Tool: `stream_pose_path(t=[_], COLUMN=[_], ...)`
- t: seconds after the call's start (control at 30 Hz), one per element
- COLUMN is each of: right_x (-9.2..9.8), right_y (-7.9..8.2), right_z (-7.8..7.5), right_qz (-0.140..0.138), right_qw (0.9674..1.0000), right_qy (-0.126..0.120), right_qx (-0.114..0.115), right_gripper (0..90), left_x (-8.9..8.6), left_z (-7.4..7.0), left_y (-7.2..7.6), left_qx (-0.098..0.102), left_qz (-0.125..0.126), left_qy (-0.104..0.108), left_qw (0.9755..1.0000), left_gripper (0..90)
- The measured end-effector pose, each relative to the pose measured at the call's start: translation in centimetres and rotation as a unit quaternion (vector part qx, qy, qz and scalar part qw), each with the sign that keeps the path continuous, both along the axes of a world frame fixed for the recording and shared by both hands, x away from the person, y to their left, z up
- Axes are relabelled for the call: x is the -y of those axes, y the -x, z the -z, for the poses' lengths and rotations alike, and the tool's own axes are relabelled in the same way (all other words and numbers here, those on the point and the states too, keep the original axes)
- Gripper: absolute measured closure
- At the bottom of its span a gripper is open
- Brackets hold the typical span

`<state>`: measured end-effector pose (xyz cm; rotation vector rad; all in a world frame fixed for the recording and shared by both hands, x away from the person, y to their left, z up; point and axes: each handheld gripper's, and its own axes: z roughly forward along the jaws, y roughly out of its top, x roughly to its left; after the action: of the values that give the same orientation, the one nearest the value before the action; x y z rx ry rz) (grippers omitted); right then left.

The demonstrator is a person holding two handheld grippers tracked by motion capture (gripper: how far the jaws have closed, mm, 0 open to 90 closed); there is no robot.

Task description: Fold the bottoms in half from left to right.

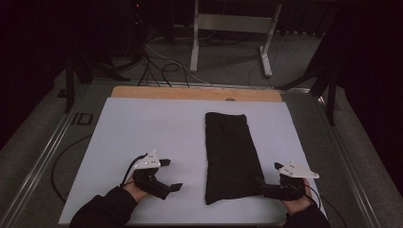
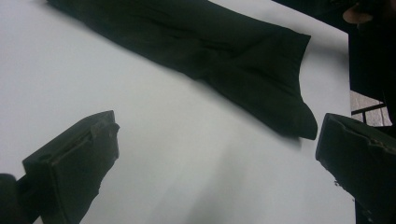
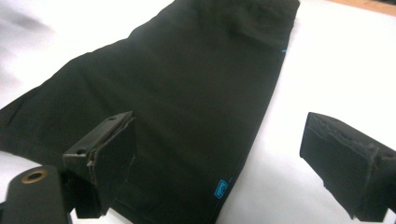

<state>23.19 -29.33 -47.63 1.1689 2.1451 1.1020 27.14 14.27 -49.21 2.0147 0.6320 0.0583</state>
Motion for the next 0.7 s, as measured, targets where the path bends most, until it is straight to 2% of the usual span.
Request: stream_pose_path(t=[0.03,0.07,0.1,0.17,0.3,0.43,0.7], right_x=[0.1,0.2,0.3,0.5,0.1,-0.3,-1.0], right_y=[0.0,0.0,-0.1,-0.2,-0.1,0.0,0.3], right_z=[0.0,0.1,0.1,0.2,0.3,0.4,0.3], right_qz=[0.008,0.009,0.006,0.001,-0.005,-0.021,-0.047], right_qw=[1.0,0.9999,0.9998,0.9996,0.9998,0.9997,0.9987], right_qy=[0.001,-0.009,-0.02,-0.026,-0.017,0.003,0.008], right_qx=[0.001,-0.002,-0.008,-0.008,0.002,0.012,0.018], right_gripper=[9.7,9.7,9.7,9.6,9.6,9.7,9.7], left_x=[0.0,0.0,0.0,0.0,0.0,0.1,0.2], left_z=[0.0,0.0,0.0,0.0,0.0,0.1,0.0], left_y=[0.0,0.0,0.0,0.0,0.0,0.0,0.0], left_qx=[0.0,0.0,0.0,0.001,0.0,-0.002,-0.001], left_qz=[0.001,0.001,0.001,0.001,0.003,0.004,0.005], left_qy=[-0.001,-0.002,-0.001,0.0,-0.003,-0.002,-0.003], left_qw=[1.0,1.0,1.0,1.0,1.0,1.0,1.0], left_gripper=[0.0,0.0,0.0,0.0,0.0,0.0,0.0])
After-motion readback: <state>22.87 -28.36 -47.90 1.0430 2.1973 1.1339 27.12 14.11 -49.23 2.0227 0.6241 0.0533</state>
